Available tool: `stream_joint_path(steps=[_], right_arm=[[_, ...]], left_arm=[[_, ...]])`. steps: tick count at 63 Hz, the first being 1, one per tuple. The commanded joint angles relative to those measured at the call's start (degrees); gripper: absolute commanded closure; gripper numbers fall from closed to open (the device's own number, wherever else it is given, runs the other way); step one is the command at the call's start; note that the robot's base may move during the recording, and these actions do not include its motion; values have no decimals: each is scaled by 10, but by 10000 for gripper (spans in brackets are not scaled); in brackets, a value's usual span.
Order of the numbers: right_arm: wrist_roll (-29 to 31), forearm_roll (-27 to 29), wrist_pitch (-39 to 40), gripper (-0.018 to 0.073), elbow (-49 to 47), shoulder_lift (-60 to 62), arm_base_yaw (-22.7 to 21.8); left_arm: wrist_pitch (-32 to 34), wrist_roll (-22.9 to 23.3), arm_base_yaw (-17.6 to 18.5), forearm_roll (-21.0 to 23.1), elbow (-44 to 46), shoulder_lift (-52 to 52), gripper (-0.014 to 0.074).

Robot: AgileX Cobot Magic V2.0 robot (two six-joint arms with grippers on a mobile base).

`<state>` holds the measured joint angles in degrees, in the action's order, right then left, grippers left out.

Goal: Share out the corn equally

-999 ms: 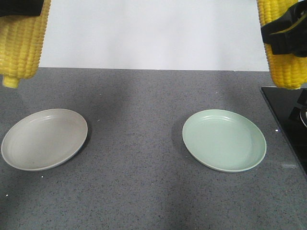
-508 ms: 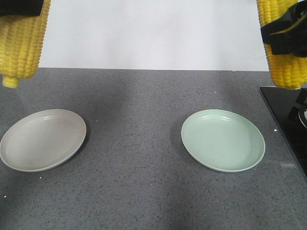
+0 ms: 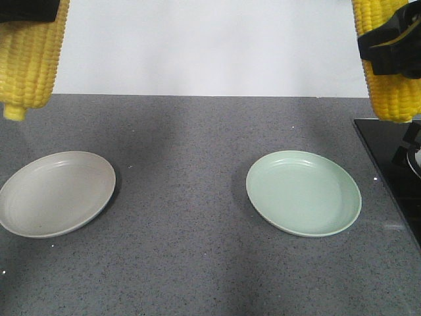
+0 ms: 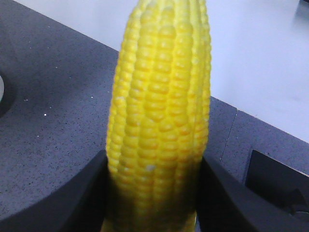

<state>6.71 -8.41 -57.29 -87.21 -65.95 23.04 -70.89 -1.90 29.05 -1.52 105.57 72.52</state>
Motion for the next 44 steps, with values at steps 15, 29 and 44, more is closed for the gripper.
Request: stream_joint_path(steps=[15, 29, 44], right_arm=[[4, -7, 43, 568, -13, 9, -2], [4, -7, 43, 568, -13, 9, -2], [4, -7, 43, 568, -13, 9, -2]], left_arm=[[39, 4, 2, 1, 12, -8, 603], [39, 4, 2, 1, 12, -8, 603], [39, 4, 2, 1, 12, -8, 603]])
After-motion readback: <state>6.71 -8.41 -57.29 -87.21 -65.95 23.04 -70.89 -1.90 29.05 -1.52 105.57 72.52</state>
